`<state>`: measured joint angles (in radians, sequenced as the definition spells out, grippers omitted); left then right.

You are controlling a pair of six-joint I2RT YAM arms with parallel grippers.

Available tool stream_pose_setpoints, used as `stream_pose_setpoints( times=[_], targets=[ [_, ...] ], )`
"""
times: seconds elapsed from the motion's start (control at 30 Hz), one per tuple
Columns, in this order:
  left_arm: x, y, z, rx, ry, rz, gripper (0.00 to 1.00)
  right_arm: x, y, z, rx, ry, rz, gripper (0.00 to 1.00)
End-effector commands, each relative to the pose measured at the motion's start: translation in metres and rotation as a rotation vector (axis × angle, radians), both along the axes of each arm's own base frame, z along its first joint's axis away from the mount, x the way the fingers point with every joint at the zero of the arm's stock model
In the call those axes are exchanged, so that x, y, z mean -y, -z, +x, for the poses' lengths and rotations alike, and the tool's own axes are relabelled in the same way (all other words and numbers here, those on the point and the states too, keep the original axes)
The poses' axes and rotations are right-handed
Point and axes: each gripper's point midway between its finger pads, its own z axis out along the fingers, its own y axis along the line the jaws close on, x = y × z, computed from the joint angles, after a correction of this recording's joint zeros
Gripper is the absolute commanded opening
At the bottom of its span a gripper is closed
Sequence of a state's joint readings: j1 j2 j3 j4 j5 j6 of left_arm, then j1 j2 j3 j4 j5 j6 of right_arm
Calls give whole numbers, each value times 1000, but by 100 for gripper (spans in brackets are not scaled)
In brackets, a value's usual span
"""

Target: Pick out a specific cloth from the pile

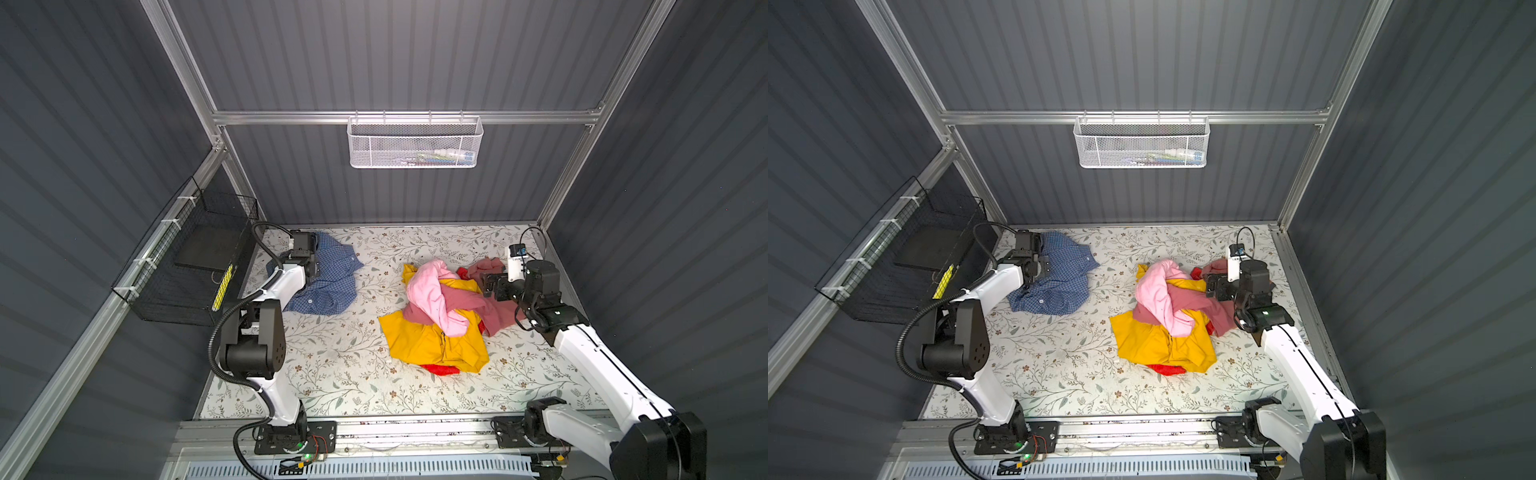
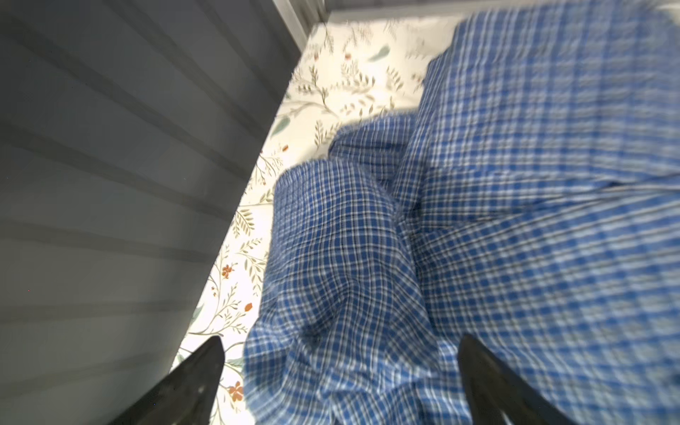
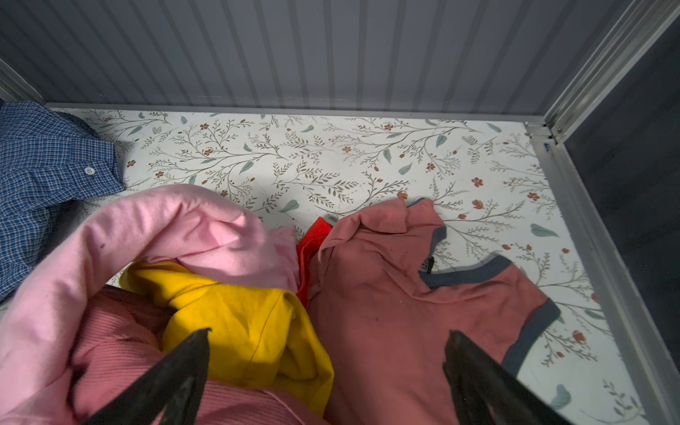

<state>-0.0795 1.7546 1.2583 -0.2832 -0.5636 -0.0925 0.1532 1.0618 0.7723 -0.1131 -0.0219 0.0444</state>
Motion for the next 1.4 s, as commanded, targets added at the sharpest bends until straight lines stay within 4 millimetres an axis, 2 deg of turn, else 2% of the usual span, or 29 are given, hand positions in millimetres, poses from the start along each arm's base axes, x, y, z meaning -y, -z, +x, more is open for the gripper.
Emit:
stream_pose_setpoints(
  times=[0.0,0.2,0.47,0.73,0.83,1.0,1.13,1.27,1.33,1.37],
  targets=[
    [6,-1,-18,-19,-14,-55,100,12,-2,-5,10,24,-26,99],
    [13,-19,-36,57,-28,-142,100,19,-3,-8,36,24,-29,99],
    [21,-27,-70,129,-51,-152,100,27,0,-8,96,41,-43,99],
    [27,-29,-92,244,21,-137,100,42,19,-7,233,93,-62,99],
    [27,-19,-90,296,74,-82,100,51,34,-6,326,121,-66,99],
    [30,-2,-80,447,127,-59,100,60,68,6,337,158,-56,99],
    [37,25,-69,472,201,-30,100,62,88,17,337,163,-43,99],
    [41,61,-59,459,254,-100,100,66,92,16,308,175,-32,99],
    [44,67,-54,474,283,-106,100,65,89,17,342,173,-29,99],
    [47,73,-56,413,291,-134,100,66,90,17,335,175,-29,99]
  ],
)
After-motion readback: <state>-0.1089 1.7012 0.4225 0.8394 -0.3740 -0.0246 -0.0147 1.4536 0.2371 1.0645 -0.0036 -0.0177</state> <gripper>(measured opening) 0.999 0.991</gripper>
